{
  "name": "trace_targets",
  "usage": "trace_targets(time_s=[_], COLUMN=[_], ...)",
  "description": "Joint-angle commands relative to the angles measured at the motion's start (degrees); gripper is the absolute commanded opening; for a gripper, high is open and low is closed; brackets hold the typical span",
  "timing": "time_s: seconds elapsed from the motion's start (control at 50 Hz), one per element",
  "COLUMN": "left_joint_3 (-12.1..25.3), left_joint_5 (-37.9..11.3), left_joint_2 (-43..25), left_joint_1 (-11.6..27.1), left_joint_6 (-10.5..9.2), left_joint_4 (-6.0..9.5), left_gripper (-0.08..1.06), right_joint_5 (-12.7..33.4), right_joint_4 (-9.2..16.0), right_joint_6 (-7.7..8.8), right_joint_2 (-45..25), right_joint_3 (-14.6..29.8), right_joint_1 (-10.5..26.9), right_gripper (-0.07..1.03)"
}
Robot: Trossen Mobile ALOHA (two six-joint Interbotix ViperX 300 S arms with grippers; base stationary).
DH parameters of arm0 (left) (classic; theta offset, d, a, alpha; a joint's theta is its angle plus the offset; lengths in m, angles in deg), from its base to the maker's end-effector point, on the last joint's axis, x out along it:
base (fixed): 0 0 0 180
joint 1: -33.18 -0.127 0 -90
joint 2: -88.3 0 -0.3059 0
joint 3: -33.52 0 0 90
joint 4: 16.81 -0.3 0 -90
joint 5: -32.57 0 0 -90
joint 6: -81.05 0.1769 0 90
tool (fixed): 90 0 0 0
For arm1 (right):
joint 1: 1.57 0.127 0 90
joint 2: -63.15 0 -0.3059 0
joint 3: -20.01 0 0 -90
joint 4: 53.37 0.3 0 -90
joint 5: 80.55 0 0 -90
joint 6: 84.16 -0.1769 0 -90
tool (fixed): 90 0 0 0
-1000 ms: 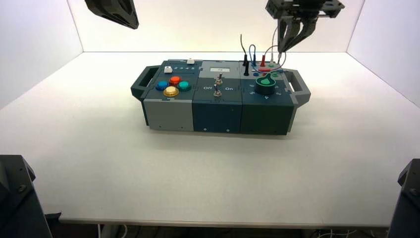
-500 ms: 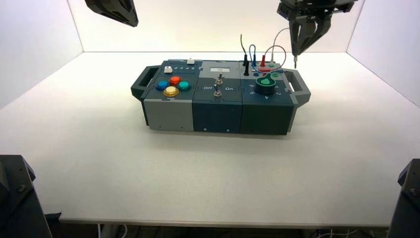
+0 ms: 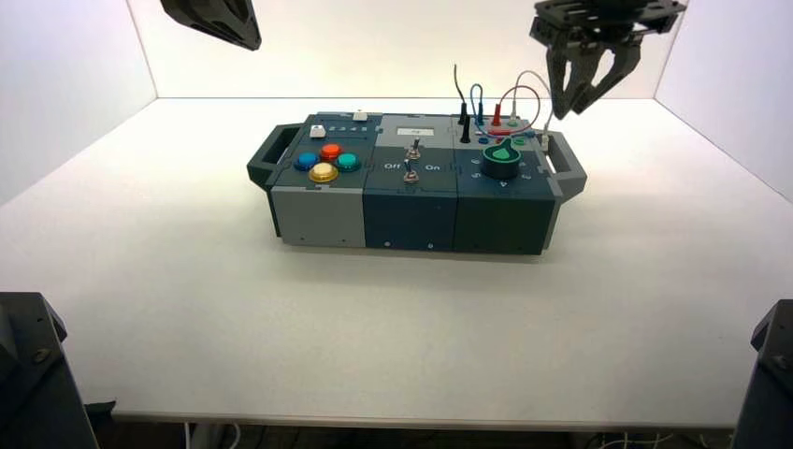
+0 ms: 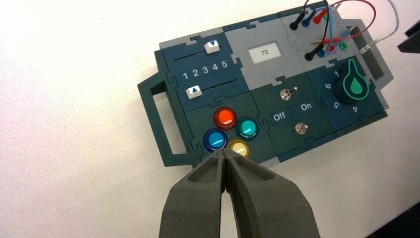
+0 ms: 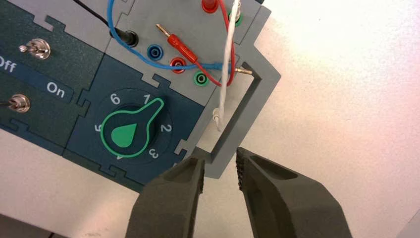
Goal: Pull the white wire.
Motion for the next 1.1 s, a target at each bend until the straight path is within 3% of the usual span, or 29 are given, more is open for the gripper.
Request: trace_targets(time_s=[0.02, 0.26, 0.48, 0.62, 0.88, 1.1], left_joint_3=[0.7, 0.09, -1.23, -1.41, -2.02, -2.29], left_joint_5=[0.88, 3.08, 6.24, 6.33, 7.21, 7.73], left_joint_2=[0.79, 1.76, 3.25, 3.34, 2.46, 2.37], left_joint_1=[0.26, 0.26, 0.18, -0.09, -0.62, -0.62], left_joint_6=[0.18, 0.09, 0.18, 0.09, 0.79, 0.88], left_joint_4=[-0.09, -0.18, -0.97, -1.14, -1.32, -1.32], left_gripper=[-0.03, -0.03, -0.03, -0.03, -0.03, -0.03], right_joint_5=[-0.18, -1.32, -8.53, -11.6, -12.57, -12.57], right_joint_4=[0.35, 0.35, 0.44, 0.53, 0.53, 0.53], right_joint_6=[-0.09, -0.18, -2.11, -1.93, -1.49, -1.32], right_joint_2=[4.48, 11.16, 16.26, 17.58, 17.31, 17.23], right_joint_3=[0.26, -1.41, -6.5, -9.58, -12.39, -12.3], right_joint_1=[0.18, 0.0, -1.14, -1.67, -1.67, -1.58], right_gripper=[0.4, 0.41, 0.41, 0.41, 0.41, 0.41])
